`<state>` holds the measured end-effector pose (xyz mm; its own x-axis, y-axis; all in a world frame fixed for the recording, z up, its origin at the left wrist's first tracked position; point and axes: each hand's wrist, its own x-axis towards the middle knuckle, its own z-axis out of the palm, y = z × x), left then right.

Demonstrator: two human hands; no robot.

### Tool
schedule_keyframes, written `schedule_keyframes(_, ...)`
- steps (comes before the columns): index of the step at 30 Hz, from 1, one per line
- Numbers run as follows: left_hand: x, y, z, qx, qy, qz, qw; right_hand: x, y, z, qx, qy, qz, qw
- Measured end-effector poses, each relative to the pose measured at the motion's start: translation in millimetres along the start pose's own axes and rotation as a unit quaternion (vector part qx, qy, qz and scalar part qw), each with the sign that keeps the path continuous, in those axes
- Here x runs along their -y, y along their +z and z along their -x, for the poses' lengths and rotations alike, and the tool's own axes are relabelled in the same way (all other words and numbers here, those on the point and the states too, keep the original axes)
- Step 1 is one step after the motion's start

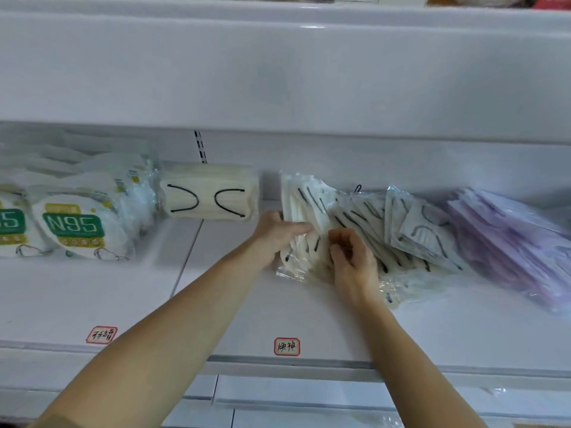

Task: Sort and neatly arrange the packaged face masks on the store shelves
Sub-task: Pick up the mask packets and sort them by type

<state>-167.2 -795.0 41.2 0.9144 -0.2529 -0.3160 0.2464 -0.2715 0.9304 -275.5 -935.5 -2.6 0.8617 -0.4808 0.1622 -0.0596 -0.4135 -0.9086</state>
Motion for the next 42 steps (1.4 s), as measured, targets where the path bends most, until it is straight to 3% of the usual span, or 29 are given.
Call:
schedule_keyframes(2,5,5,4,0.008,0.073,-0.026,0.997,1,0,0,-0.005,0.002,-0.004,1.000)
schedule_keyframes(6,19,7,12,0.009,0.046,0.094,0.994,6,0,4,-0.009,-0.001,-0.017,1.000)
schedule_keyframes(9,30,9,22,-0.038,0.043,0.151,0.987,7,-1,4,-0.007,-0.006,-0.009,1.000)
schedule_keyframes(13,27,1,47,-0.133,0.092,0.120,0.979,8,-4,4,-0.017,-0.004,-0.004,1.000)
schedule_keyframes(16,20,-35,71,-0.178,0.155,0.019,0.972,9,-2,7,-0.017,-0.010,0.011,1.000)
schedule_keyframes(19,1,-83,89,-0.139,0.207,-0.183,0.951,13,3,14,-0.046,-0.069,0.047,0.995)
schedule_keyframes(21,-24,-112,103,-0.097,0.217,-0.316,0.919,20,0,16,-0.045,-0.099,0.003,0.994)
schedule_keyframes(25,-68,-145,128,0.010,0.219,-0.508,0.833,37,4,8,0.125,-0.063,-0.169,0.976)
schedule_keyframes(28,-74,-156,138,0.087,0.222,-0.550,0.800,47,25,9,0.208,-0.004,-0.130,0.970)
schedule_keyframes(32,-69,-178,135,0.063,0.241,-0.537,0.806,62,45,21,0.259,-0.027,-0.198,0.945)
schedule_keyframes(34,-59,-186,126,0.075,0.230,-0.535,0.809,69,52,26,0.265,-0.018,-0.155,0.952)
schedule_keyframes(36,-45,-193,117,0.097,0.211,-0.530,0.815,68,59,30,0.256,-0.029,0.009,0.966)
schedule_keyframes(38,-35,-201,110,0.101,0.198,-0.510,0.831,63,63,32,0.254,-0.053,0.169,0.951)
schedule_keyframes(42,-17,-223,95,0.087,0.187,-0.470,0.859,65,58,25,0.252,-0.040,0.268,0.929)
